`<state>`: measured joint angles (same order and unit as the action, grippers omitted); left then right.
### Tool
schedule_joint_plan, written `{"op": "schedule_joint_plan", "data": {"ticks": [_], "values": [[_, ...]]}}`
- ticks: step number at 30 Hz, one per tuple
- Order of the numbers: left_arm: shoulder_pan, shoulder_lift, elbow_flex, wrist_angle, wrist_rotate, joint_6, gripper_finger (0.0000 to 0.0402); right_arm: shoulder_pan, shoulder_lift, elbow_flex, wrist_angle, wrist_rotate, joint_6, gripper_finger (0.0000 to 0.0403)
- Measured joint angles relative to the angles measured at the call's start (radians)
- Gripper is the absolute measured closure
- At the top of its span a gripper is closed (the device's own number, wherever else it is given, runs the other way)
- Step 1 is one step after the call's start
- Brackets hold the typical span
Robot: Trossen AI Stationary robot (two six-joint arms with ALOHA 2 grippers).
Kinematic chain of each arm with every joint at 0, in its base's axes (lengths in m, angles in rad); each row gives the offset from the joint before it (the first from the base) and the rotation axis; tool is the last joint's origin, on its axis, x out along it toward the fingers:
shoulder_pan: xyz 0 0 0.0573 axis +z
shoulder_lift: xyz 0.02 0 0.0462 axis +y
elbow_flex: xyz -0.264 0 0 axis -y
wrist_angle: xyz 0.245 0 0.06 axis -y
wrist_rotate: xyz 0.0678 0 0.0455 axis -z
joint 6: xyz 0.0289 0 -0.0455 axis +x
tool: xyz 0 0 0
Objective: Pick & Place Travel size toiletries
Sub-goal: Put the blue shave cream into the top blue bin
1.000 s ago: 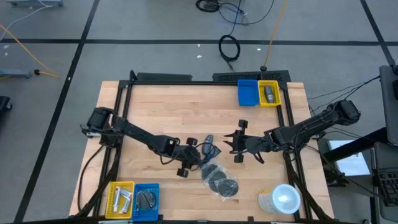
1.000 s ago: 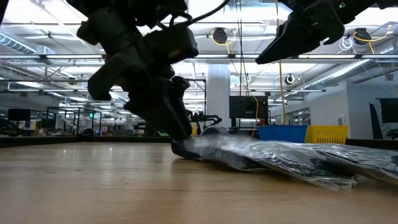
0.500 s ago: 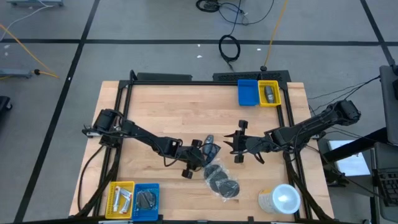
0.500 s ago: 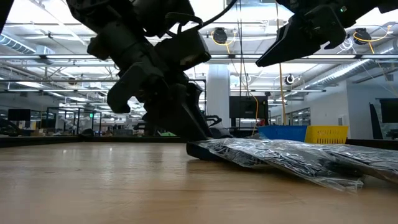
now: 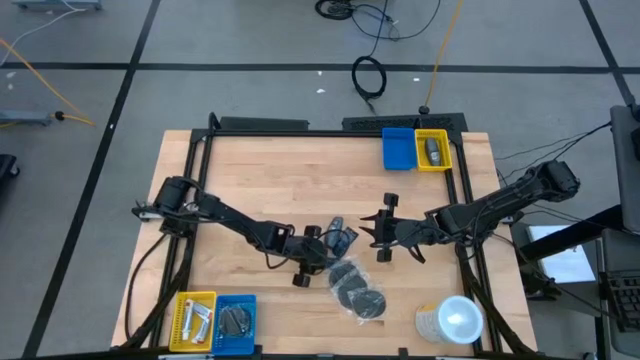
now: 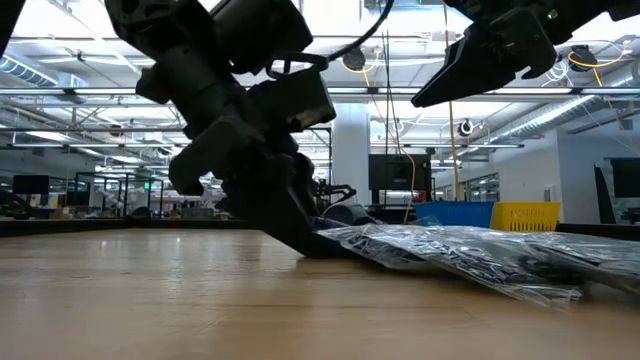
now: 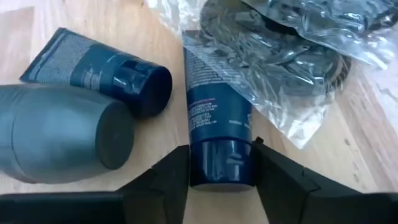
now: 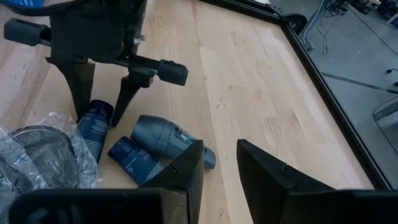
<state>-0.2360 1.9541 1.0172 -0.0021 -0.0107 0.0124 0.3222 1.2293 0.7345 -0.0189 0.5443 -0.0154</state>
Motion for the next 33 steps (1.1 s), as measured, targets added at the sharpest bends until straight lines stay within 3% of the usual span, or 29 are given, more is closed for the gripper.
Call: {"op": "schedule_joint_plan", "data": {"ticks": [7, 10, 15, 24, 33], "values": [[-0.001, 0.000, 0.000, 0.003, -0.016, 0.009, 0.0190, 0.000, 0.000, 0.000, 0.000, 0.000, 0.000, 0.0314], [-0.001, 0.000, 0.000, 0.003, 0.002, 0.012, 0.0210, 0.000, 0.000, 0.000, 0.000, 0.000, 0.000, 0.0314], [-0.002, -0.003, 0.000, 0.003, 0.013, 0.011, 0.0292, 0.000, 0.000, 0.000, 0.000, 0.000, 0.000, 0.0314], [-0.004, -0.020, -0.001, -0.013, 0.007, -0.065, 0.0293, 0.000, 0.000, 0.000, -0.005, 0.000, 0.003, 0.0314], [-0.053, -0.176, -0.005, -0.198, -0.167, -0.098, 0.0293, 0.000, 0.000, 0.000, -0.009, 0.000, 0.003, 0.0314]]}}
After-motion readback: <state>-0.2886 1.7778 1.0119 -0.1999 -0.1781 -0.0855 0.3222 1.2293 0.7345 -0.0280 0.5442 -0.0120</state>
